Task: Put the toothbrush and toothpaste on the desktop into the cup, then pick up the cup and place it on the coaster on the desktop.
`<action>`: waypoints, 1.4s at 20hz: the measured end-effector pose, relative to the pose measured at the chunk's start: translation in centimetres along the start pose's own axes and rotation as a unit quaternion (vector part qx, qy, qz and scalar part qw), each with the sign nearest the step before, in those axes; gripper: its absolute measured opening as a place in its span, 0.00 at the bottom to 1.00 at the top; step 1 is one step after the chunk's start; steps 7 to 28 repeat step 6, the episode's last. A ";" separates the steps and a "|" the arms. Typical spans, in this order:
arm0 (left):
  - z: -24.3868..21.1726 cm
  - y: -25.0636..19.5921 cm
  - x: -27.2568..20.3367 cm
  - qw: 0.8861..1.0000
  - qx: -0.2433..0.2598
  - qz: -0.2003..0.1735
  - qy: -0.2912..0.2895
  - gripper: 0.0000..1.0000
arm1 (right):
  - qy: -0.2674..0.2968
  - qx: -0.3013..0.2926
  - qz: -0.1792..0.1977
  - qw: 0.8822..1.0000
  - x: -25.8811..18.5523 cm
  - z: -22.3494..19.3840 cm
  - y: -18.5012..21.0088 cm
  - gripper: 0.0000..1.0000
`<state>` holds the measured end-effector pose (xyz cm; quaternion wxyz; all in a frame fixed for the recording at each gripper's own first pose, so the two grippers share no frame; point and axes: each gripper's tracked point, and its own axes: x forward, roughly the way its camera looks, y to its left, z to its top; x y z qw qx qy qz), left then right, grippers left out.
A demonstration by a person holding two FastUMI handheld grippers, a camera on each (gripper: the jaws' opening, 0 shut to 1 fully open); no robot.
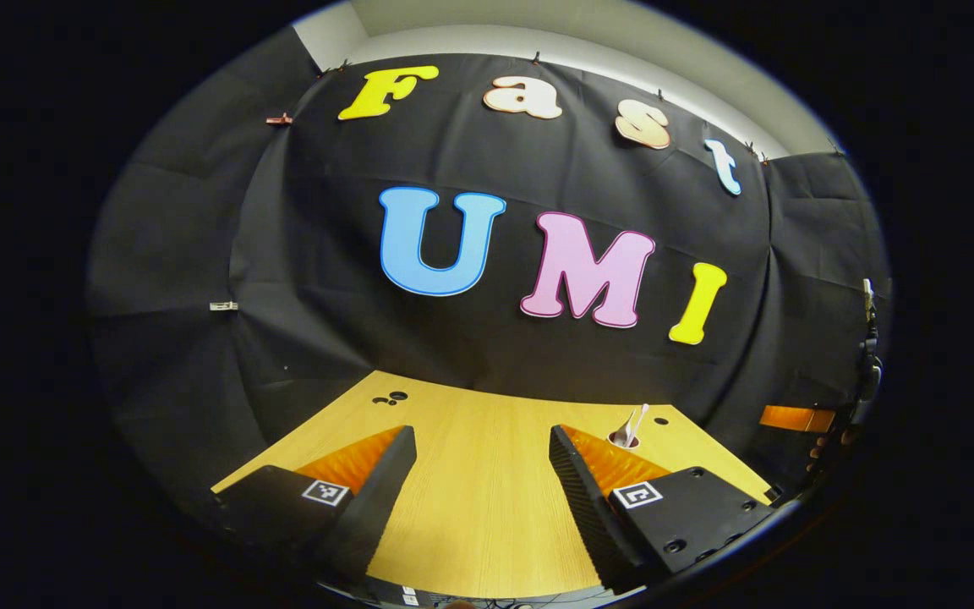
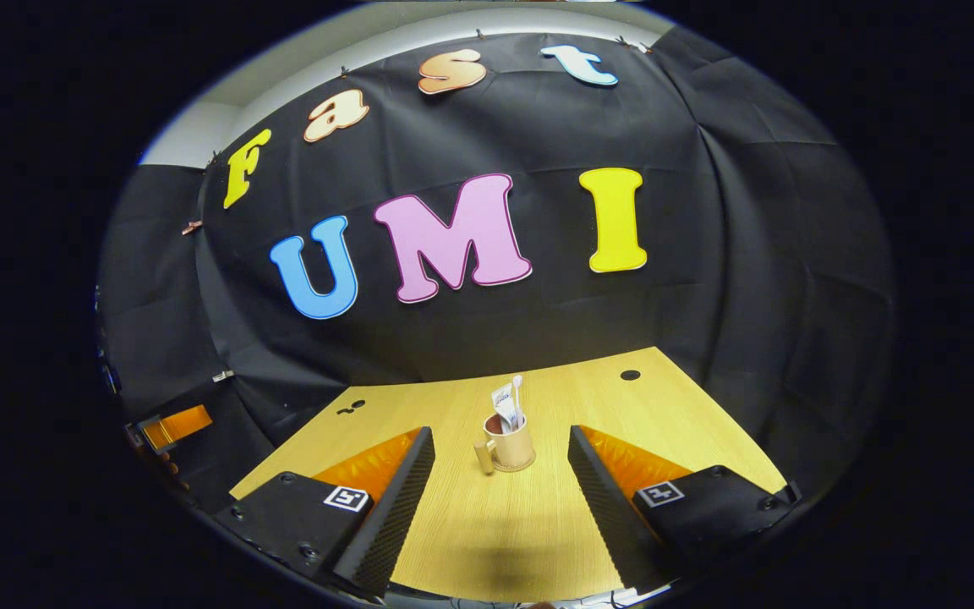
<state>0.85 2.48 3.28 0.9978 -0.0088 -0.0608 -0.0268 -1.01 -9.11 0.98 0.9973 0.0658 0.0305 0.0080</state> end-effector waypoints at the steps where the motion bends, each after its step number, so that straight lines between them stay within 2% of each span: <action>1: 0.0 0.0 0.1 1.000 0.000 -0.001 0.000 0.98 | 0.001 -0.001 0.000 1.000 -0.1 0.0 0.1 0.98; 28: 0.1 -0.6 0.7 1.000 0.011 -0.004 0.003 0.98 | -0.006 0.006 0.003 1.000 0.7 1.0 0.6 0.98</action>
